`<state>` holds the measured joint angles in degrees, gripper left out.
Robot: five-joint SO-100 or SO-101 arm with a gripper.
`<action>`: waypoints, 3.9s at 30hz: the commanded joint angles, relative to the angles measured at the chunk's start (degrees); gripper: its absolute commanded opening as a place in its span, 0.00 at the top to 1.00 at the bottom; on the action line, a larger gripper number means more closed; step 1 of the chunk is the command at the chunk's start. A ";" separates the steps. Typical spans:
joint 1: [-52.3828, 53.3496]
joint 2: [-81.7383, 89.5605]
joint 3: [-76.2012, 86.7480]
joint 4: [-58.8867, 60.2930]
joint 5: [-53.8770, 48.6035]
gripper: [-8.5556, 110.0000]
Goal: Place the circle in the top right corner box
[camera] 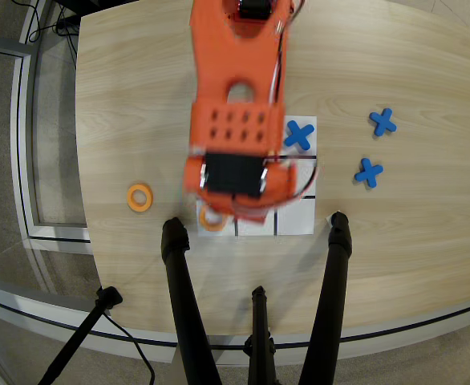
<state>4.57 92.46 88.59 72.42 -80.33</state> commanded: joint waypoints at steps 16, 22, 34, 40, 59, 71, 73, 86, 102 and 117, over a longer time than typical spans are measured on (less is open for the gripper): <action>-6.68 88.68 89.91 -3.08 -11.87 0.87; -5.54 97.47 94.83 1.76 -11.95 0.93; 20.04 100.11 95.01 2.37 -8.26 0.91; 75.32 102.22 95.01 1.76 -8.26 0.91; 85.08 101.95 95.01 1.93 -8.26 0.91; 85.08 101.95 95.01 1.93 -8.26 0.91; 85.08 101.95 95.01 1.93 -8.26 0.91; 84.99 101.95 95.01 1.93 -8.26 0.91; 84.99 101.95 95.01 1.93 -8.26 0.91; 84.99 101.95 95.01 1.93 -8.17 0.91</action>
<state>89.91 193.45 180.35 74.36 -88.86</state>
